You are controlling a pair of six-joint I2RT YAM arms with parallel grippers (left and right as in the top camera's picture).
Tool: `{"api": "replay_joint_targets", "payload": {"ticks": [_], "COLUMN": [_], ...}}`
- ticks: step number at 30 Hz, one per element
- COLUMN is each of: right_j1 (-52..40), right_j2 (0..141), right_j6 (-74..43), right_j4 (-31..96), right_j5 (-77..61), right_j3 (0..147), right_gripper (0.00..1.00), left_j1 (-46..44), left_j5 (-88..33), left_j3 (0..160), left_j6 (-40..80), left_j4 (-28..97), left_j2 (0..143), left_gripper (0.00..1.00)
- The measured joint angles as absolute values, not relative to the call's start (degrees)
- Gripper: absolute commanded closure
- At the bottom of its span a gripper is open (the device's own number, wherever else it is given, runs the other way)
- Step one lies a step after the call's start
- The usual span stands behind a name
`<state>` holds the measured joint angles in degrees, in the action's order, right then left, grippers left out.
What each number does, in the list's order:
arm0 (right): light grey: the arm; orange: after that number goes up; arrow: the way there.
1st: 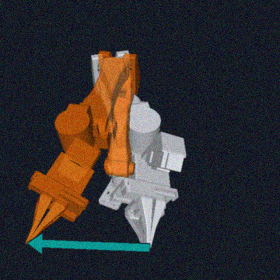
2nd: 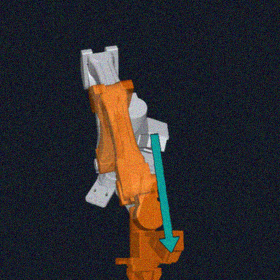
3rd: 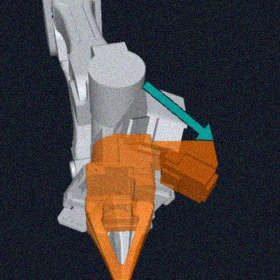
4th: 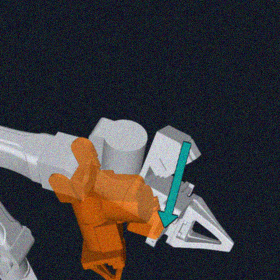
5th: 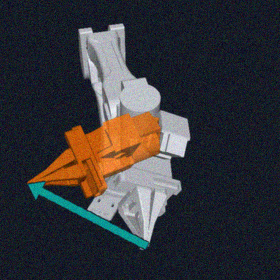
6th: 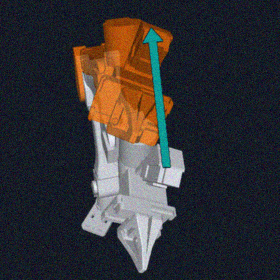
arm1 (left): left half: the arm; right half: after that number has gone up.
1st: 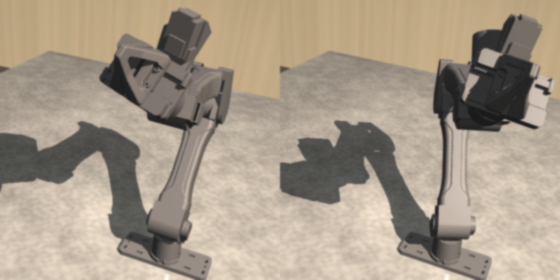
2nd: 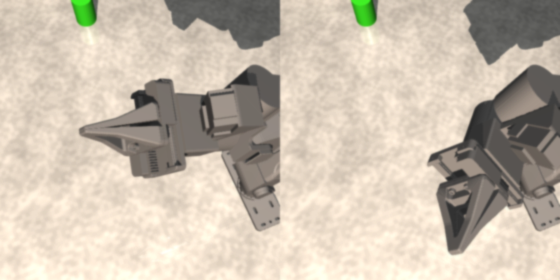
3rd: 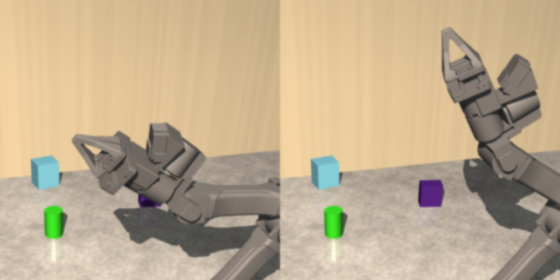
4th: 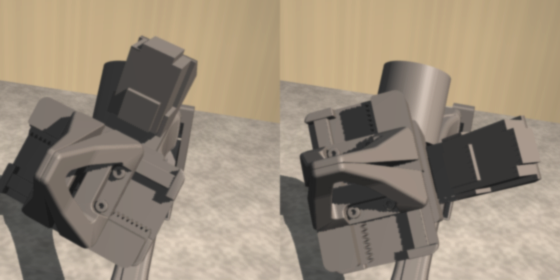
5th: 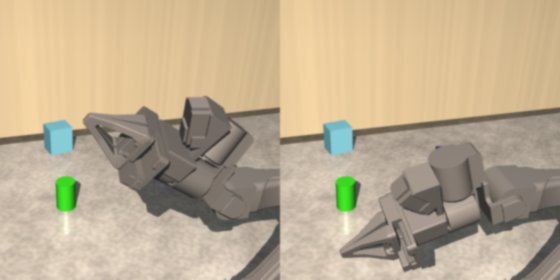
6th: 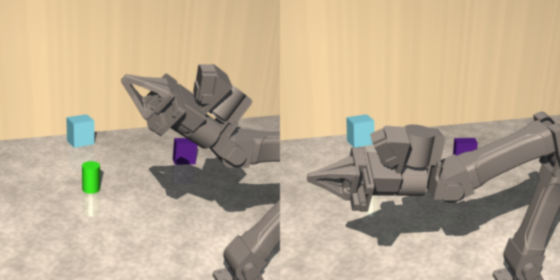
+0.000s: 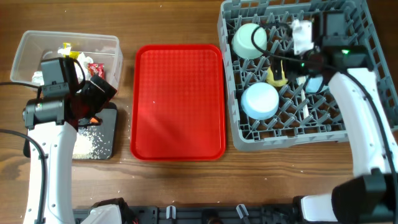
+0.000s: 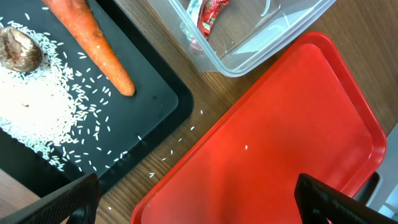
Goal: Sort waste into correct bins and load items into the dishwasher rack
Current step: 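Insert the white spoon upright into the rack with right gripper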
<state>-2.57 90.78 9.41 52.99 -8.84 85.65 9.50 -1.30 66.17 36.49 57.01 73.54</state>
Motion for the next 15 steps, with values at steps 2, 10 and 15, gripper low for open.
{"api": "replay_joint_targets", "payload": {"ticks": [2,10,15], "right_j1": [-2.57,-2.57,-2.57], "right_j2": [88.58,86.41,86.41], "right_j6": [9.23,9.21,9.19], "right_j4": [51.18,50.98,50.98], "right_j5": [-14.09,-22.09,-22.52], "right_j3": [86.74,87.15,87.15], "right_gripper": [0.0,0.0,0.0], "left_j1": [9.5,9.5,9.5], "left_j5": [-1.3,-1.3,-1.3], "left_j3": [66.17,66.17,66.17], "left_j6": [36.49,36.49,36.49], "left_j4": [57.04,57.04,57.04], "left_j2": [73.54,73.54,73.54], "left_gripper": [0.0,0.0,0.0]}}
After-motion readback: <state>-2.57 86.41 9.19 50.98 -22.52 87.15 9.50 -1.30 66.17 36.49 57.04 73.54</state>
